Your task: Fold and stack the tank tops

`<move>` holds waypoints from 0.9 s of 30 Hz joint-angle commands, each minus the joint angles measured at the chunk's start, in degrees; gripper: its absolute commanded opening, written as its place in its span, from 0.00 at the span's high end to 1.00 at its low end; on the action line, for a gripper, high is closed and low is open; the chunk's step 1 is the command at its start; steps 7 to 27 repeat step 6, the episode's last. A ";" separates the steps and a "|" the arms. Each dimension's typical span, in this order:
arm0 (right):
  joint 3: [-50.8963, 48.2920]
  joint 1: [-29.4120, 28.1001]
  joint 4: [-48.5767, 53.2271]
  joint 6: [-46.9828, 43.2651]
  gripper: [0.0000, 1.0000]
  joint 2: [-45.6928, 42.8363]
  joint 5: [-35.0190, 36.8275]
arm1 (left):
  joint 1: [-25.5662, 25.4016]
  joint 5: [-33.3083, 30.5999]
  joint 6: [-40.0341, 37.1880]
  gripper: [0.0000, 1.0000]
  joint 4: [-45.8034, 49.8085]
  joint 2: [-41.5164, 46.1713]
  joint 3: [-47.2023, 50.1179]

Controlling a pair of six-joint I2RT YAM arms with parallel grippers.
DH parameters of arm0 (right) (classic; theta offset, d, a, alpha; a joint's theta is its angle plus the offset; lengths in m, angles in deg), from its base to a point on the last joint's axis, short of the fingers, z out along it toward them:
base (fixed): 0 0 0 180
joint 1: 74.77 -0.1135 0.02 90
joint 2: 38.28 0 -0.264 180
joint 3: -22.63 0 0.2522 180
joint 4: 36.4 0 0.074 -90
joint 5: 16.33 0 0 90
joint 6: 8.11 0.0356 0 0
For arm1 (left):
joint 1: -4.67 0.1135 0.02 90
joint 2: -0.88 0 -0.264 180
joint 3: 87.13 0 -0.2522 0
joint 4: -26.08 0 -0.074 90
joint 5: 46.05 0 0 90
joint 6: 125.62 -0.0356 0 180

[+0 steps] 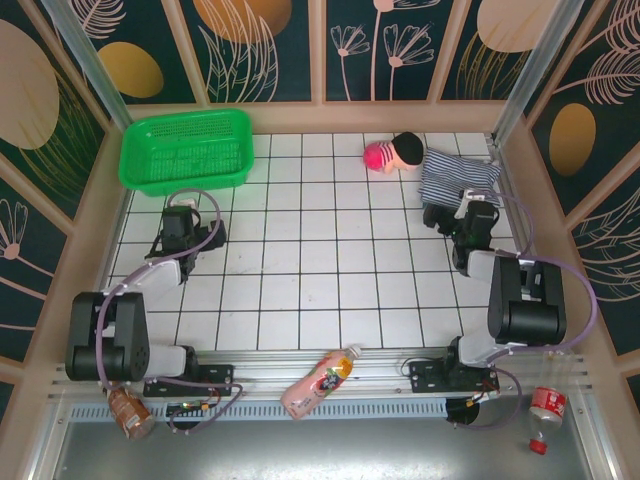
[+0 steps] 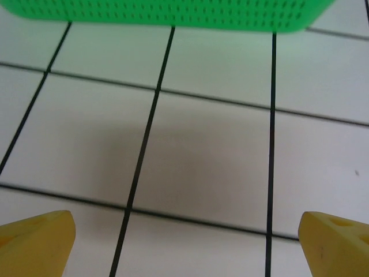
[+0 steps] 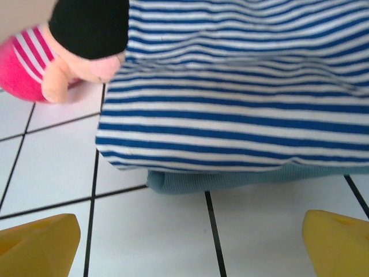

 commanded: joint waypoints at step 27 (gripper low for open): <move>-2.34 0.22 -12.04 -1.04 0.01 0.79 -1.75 | 0.29 0.27 -2.02 0.01 -18.40 -5.00 -0.57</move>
